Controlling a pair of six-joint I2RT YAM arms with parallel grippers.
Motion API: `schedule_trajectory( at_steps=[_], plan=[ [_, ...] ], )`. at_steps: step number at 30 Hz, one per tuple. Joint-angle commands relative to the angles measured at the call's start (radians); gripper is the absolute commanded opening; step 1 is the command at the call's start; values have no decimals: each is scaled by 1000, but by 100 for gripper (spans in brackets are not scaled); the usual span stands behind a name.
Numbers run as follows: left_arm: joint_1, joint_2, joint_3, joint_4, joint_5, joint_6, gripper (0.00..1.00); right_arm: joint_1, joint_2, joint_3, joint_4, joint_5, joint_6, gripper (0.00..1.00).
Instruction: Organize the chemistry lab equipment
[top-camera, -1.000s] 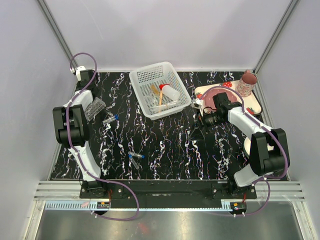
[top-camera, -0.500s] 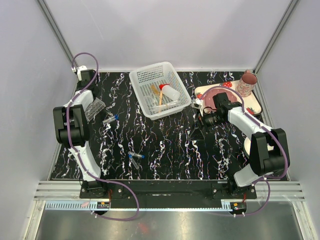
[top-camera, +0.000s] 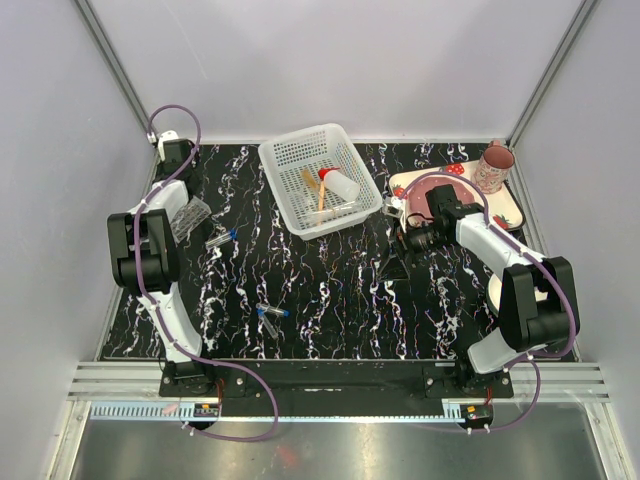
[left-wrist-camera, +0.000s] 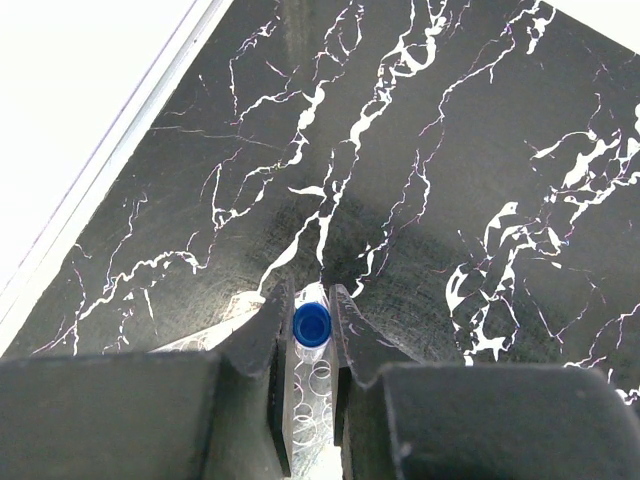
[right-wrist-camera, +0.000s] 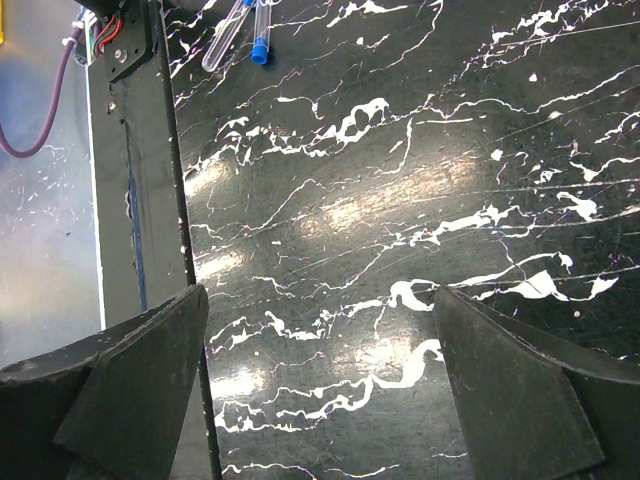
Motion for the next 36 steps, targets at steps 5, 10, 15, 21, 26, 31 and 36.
schedule_trajectory(
  at_steps=[5, 10, 15, 21, 26, 31, 36],
  plan=[
    [-6, -29, -23, 82, 9, 37, 12, -15, -14, 41, -13, -8, -28, 100],
    [-8, -32, -28, 86, 9, 37, 12, -18, -17, 42, -15, -11, -28, 100],
    [-8, -43, -48, 99, 9, 39, 16, -24, -15, 42, -16, -11, -29, 100],
    [-6, -51, -63, 100, 9, 43, 16, -26, -17, 44, -16, -12, -29, 100],
    [-6, -57, -69, 100, 6, 43, 21, -27, -17, 44, -18, -12, -29, 100],
    [-6, -60, -75, 100, 6, 42, 28, -31, -17, 44, -18, -14, -29, 100],
    [-6, -80, -86, 120, 8, 43, 38, -31, -17, 44, -19, -15, -29, 100]
  ],
)
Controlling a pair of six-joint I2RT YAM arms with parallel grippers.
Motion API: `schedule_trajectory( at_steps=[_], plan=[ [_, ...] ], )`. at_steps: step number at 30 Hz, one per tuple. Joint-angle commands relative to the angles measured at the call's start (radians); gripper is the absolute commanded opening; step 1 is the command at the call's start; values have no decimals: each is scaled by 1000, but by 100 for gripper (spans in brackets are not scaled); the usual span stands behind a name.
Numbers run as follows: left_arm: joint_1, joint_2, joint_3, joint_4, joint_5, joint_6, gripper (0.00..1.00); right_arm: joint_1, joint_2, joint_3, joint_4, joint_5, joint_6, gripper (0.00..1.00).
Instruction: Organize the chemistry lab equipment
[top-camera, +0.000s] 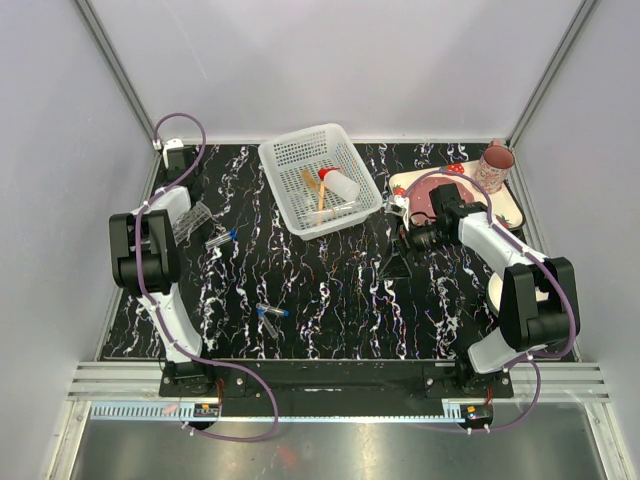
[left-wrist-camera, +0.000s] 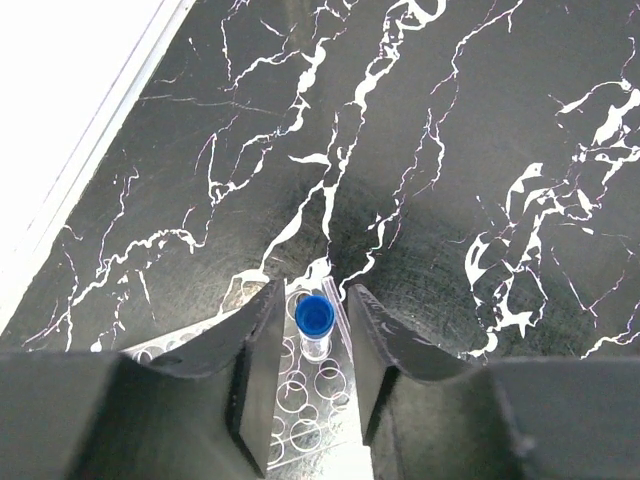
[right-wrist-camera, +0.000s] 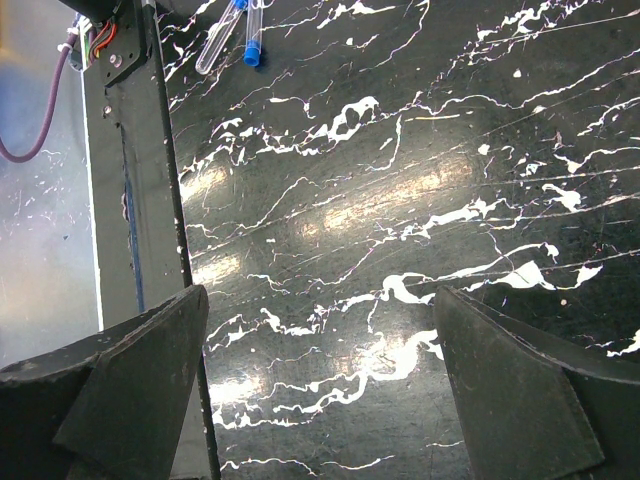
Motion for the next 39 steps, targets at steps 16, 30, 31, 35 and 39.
schedule_trajectory(
  at_steps=[16, 30, 31, 35, 39],
  plan=[
    [68, -43, 269, -400, 271, 51, 81, -9, -27, 36, -6, -26, -19, 100],
    [87, 77, 425, -632, 279, 52, 66, -10, -33, 36, -11, -32, -24, 100],
    [87, 84, 432, -638, 283, 51, 66, -9, -32, 36, -9, -32, -24, 100],
    [85, 56, 406, -621, 288, 28, 60, -9, -35, 36, -9, -31, -25, 100],
    [82, -72, 282, -552, 268, 3, 65, -10, -40, 35, -9, -28, -27, 100]
  ],
)
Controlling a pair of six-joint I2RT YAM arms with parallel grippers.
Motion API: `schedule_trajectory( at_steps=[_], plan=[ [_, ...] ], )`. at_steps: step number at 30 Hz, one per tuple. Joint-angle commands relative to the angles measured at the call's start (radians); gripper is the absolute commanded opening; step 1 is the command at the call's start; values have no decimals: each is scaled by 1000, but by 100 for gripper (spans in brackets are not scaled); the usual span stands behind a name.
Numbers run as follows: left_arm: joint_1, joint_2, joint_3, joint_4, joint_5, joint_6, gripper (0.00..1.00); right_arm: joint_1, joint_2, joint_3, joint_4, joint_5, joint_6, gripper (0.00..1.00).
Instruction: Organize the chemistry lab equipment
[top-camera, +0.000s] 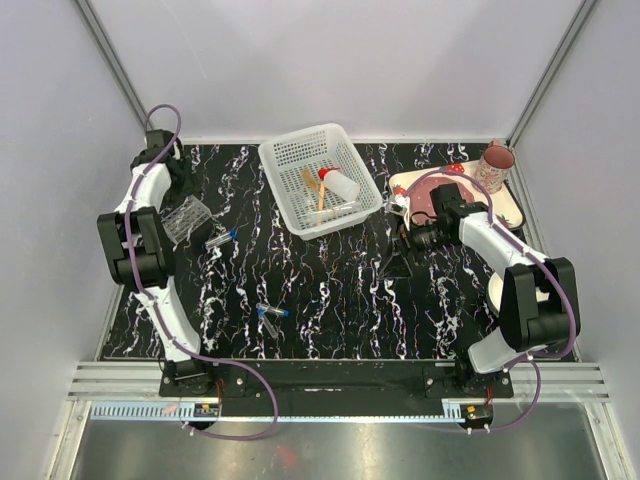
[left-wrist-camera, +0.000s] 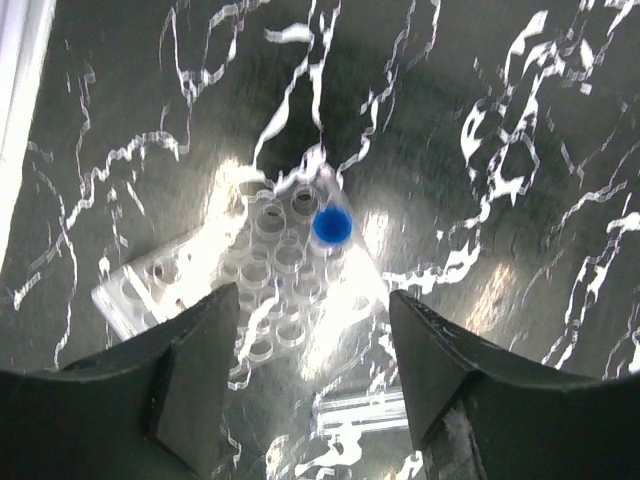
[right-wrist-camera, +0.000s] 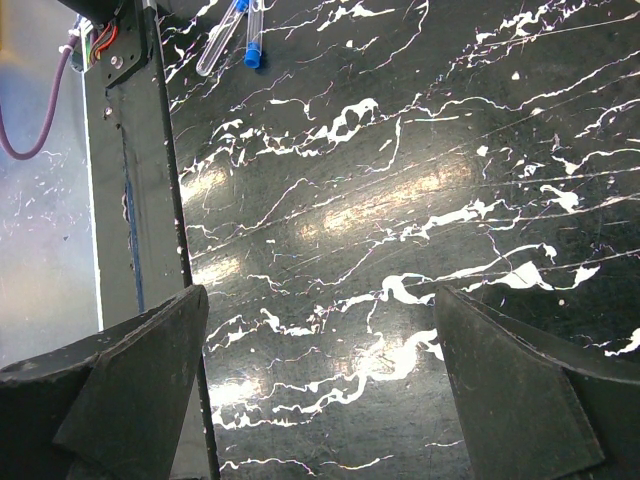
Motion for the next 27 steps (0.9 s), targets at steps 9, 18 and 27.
schedule_trajectory(
  at_steps=[9, 18, 27],
  plan=[
    [30, -716, -615, 324, 179, -168, 99, 105, -110, 40, 30, -12, 19, 100],
    [108, -991, -856, 197, 414, -291, 99, 507, 35, 320, -37, 341, 79, 100],
    [108, -1203, -976, 21, 408, -311, 99, 808, 302, 546, 92, 580, 463, 91]
  ],
)
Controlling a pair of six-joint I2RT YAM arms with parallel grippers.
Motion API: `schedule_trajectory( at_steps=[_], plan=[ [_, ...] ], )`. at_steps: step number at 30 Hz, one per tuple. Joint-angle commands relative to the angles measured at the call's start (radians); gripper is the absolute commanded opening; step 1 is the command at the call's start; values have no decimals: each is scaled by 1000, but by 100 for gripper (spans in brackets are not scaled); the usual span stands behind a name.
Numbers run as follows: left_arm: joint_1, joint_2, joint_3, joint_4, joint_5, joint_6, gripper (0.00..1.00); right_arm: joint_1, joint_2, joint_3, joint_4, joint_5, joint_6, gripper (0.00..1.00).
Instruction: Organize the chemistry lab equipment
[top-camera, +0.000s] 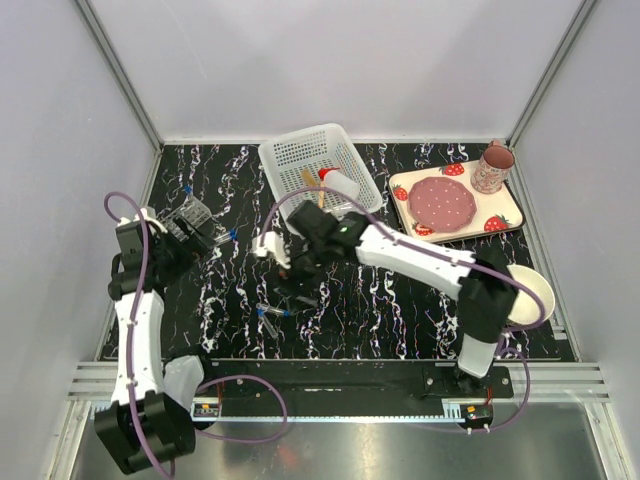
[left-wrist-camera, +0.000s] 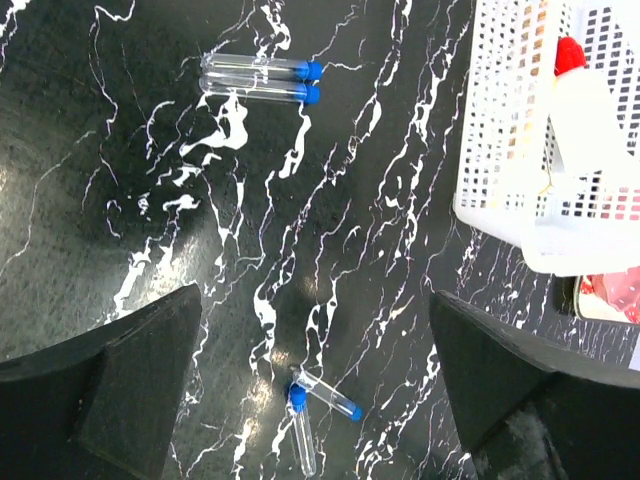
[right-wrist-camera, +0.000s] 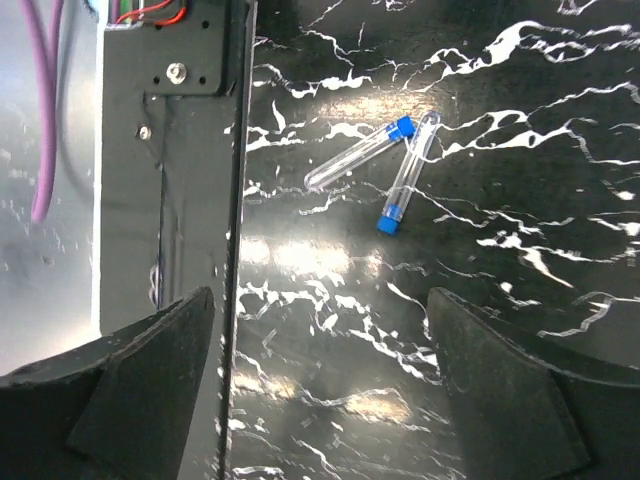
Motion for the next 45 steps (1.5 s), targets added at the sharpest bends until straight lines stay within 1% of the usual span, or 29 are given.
schedule_trajectory(
  at_steps=[1, 3, 4, 6, 7, 11, 14, 17, 20, 21, 23, 24, 25, 28, 30, 32, 40, 42, 45],
  plan=[
    [3, -96, -17, -73, 34, -10, 99, 36, 104, 75, 63, 167, 233, 88],
    [3, -127, -26, -110, 26, 7, 99, 36, 146, 84, 68, 186, 254, 81],
    [3, -144, -26, -121, 17, 13, 99, 37, 157, 84, 68, 183, 270, 75],
    [3, -182, -20, -137, 3, 27, 99, 51, 181, 81, 74, 196, 266, 71],
    [3, -190, -15, -141, 0, 32, 99, 57, 189, 80, 74, 215, 257, 65],
    [3, -210, -4, -164, -8, 53, 99, 62, 230, 95, 62, 233, 238, 56],
    [3, -218, 5, -182, -3, 55, 99, 68, 250, 103, 43, 227, 226, 56],
    [3, -239, 22, -200, -38, 49, 99, 83, 252, 101, 40, 219, 218, 57],
    [4, -281, 60, -243, -173, 27, 99, 118, 244, 121, 16, 192, 192, 58],
    [3, -294, 71, -260, -245, 22, 99, 131, 241, 122, 13, 171, 189, 59],
    [3, -343, 101, -266, -300, 10, 99, 167, 241, 132, 14, 160, 198, 59],
    [3, -362, 111, -271, -352, 6, 99, 180, 244, 139, 13, 164, 212, 59],
    [3, -376, 147, -288, -374, -1, 99, 189, 252, 145, 16, 178, 226, 59],
    [3, -367, 207, -345, -460, -11, 99, 204, 296, 185, 23, 219, 293, 59],
    [3, -368, 220, -357, -482, -8, 99, 215, 327, 222, 23, 271, 327, 57],
    [3, -368, 226, -358, -482, -10, 99, 227, 345, 244, 26, 304, 341, 54],
    [3, -382, 189, -345, -454, -11, 99, 315, 375, 239, 37, 425, 378, 50],
    [3, -388, 186, -346, -454, -8, 99, 319, 384, 244, 39, 442, 384, 46],
    [3, -391, 184, -348, -457, -4, 99, 321, 402, 253, 39, 478, 387, 45]
  ],
)
